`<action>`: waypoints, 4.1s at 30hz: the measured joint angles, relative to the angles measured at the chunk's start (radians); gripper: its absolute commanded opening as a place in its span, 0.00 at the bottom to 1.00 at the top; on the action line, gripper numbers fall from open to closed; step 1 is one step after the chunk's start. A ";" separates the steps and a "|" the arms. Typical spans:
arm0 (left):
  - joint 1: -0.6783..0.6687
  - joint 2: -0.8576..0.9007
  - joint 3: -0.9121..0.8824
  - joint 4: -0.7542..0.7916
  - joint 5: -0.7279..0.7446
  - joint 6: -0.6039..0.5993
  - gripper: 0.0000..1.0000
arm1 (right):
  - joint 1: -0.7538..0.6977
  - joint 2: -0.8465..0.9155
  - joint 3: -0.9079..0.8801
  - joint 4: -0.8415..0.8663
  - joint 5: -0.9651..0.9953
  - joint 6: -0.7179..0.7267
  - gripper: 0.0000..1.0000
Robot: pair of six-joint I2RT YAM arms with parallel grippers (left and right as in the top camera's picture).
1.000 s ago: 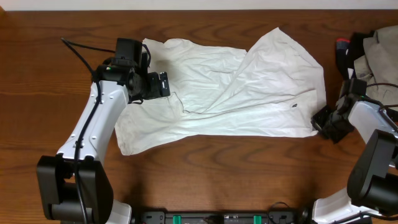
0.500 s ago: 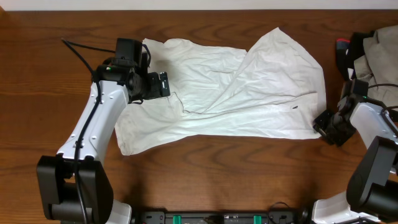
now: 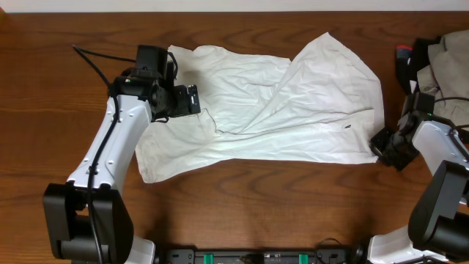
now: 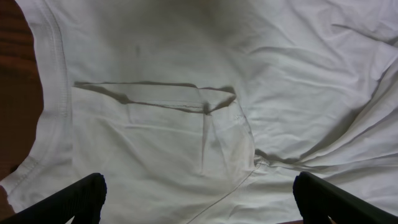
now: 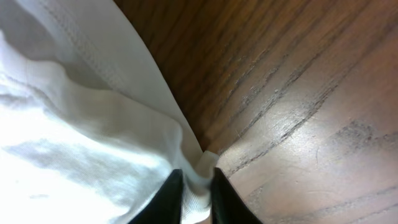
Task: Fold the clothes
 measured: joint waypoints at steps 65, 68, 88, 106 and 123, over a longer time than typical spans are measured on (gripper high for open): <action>0.000 0.000 0.000 -0.015 0.000 0.000 0.98 | 0.002 -0.297 -0.024 0.219 -0.006 -0.034 0.04; 0.000 0.000 0.000 -0.015 0.000 0.000 0.98 | 0.007 -0.297 -0.024 0.242 -0.005 -0.030 0.06; 0.000 0.000 0.000 -0.018 0.000 0.000 0.98 | 0.040 -0.189 -0.024 0.295 0.037 -0.042 0.13; -0.017 -0.079 -0.003 -0.219 0.039 -0.001 0.98 | 0.041 -0.248 -0.027 -0.105 0.017 -0.094 0.75; -0.019 -0.030 -0.121 -0.052 0.038 -0.037 0.98 | 0.042 -0.248 -0.107 -0.031 -0.019 -0.067 0.75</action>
